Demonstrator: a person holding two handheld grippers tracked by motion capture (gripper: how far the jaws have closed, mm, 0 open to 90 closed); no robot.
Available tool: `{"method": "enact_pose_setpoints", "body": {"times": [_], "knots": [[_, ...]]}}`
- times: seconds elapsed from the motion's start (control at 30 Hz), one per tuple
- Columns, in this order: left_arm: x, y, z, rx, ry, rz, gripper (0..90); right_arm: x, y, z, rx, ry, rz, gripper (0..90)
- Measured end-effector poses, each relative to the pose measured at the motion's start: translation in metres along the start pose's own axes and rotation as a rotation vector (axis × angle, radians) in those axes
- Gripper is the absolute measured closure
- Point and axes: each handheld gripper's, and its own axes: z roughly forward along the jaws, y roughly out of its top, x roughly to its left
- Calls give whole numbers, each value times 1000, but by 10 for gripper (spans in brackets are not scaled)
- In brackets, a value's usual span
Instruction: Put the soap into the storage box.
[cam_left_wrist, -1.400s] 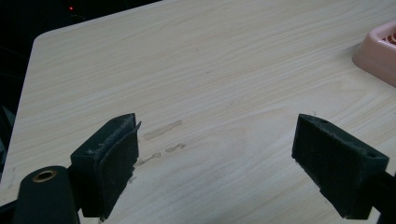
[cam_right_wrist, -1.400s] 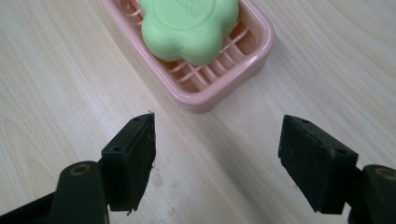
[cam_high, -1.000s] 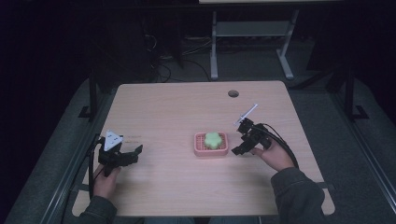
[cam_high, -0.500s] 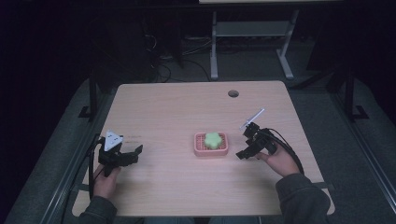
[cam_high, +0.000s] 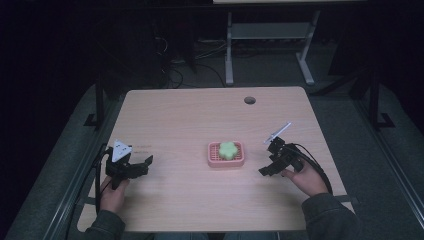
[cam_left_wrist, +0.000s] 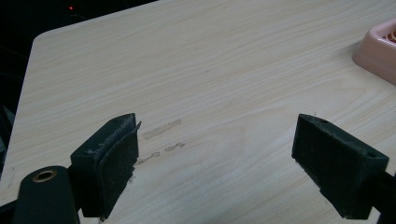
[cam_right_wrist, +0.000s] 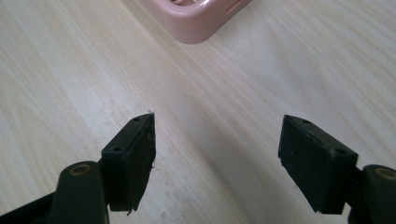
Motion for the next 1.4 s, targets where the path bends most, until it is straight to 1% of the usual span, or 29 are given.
{"method": "enact_pose_setpoints", "body": {"times": [0.17,0.23,0.4,0.63,0.8,0.93,1.4], "knots": [[0,0,0,3,0,3,142,0,-9,-2,-6,-7,9,274],[0,0,0,-1,-1,-3,142,-1,-13,-2,-7,-6,14,274],[0,0,0,2,0,0,142,-1,-23,-4,-13,-11,33,273],[-1,0,0,-2,0,-1,142,2,-35,-8,-22,-27,37,274],[-1,0,0,-2,0,3,142,3,-44,-10,-25,-27,51,274],[-1,0,1,-1,-1,2,142,3,-50,-10,-21,-35,51,274],[-3,-1,1,3,-4,8,142,5,-70,-11,-37,-41,74,274]]}}
